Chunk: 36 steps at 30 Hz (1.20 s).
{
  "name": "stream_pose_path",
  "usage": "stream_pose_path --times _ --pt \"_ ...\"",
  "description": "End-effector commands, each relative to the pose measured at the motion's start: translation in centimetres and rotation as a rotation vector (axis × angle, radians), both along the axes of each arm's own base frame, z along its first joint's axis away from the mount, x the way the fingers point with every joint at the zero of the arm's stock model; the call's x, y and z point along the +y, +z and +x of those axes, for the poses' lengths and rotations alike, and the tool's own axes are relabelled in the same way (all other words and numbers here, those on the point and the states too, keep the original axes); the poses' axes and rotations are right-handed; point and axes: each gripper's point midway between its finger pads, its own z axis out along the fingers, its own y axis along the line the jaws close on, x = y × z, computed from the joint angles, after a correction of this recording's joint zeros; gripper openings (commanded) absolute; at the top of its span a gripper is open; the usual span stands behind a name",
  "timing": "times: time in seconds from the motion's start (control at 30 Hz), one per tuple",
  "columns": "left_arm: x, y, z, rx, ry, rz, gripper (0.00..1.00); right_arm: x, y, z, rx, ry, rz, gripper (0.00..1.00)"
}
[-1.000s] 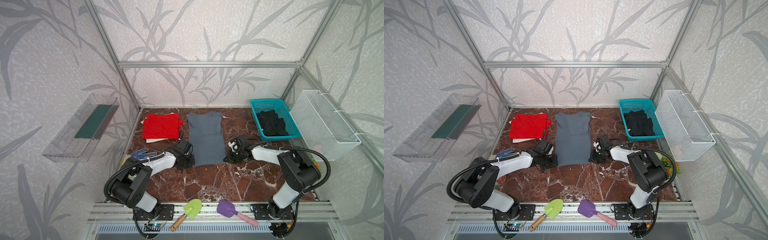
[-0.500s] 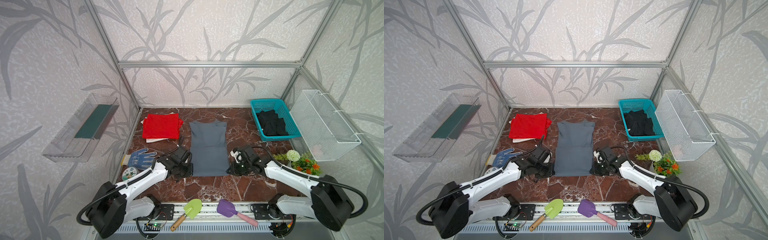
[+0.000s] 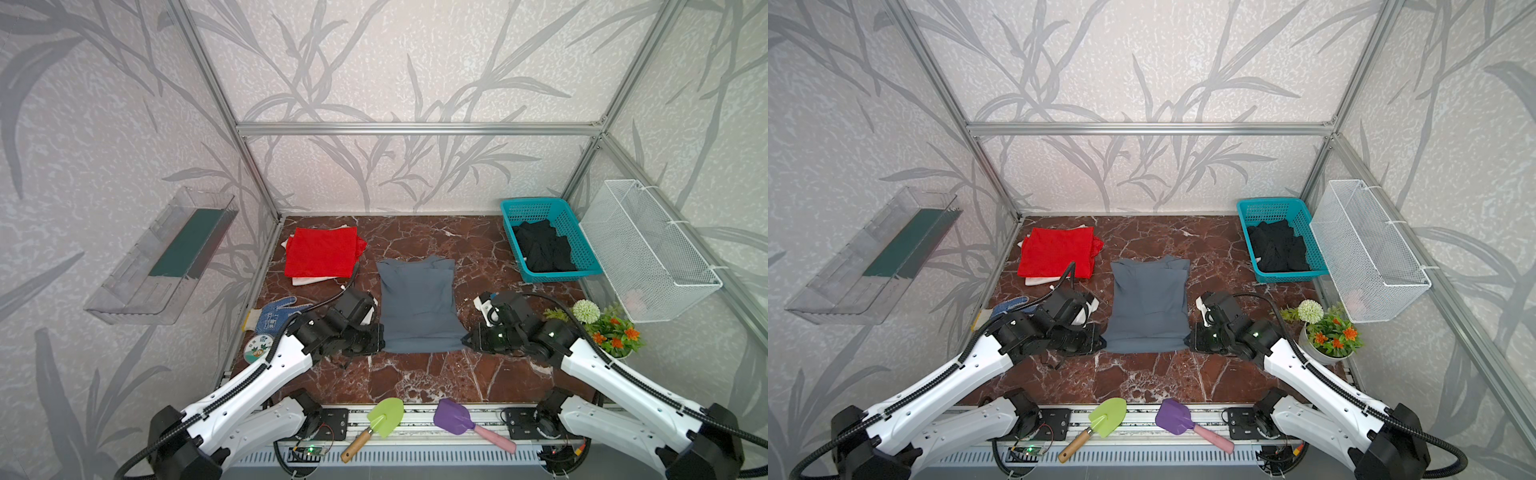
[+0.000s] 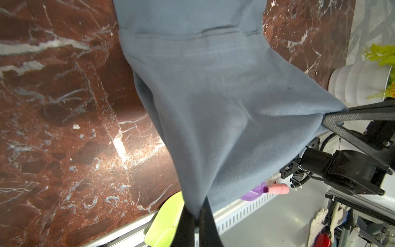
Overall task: Fold and stack the t-shirts
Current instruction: 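Lift the near folded edge and fold it over toward the far end with both grippers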
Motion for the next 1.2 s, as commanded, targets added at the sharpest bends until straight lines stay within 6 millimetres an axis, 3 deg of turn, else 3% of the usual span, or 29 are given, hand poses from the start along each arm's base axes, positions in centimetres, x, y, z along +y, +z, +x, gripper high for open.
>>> stream_pose_path --times 0.0,0.27,0.7,1.03,1.17 --pt "0.8 1.2 2.4 -0.066 0.058 0.053 0.00 -0.5 1.7 2.1 -0.039 -0.051 -0.020 0.00" --pt "1.3 2.8 9.2 -0.110 0.170 0.064 0.00 0.0 4.4 7.9 -0.118 -0.075 0.029 0.00" --pt "0.7 2.5 18.4 -0.063 0.170 0.028 0.00 1.2 5.0 16.5 -0.143 -0.049 0.073 0.00" --pt "1.2 0.8 24.7 -0.027 0.191 0.005 0.00 2.0 2.7 21.9 -0.097 -0.049 0.084 0.00" --pt "1.2 -1.0 27.1 0.007 0.192 -0.004 0.00 2.3 0.0 24.4 -0.051 -0.051 0.086 0.00"
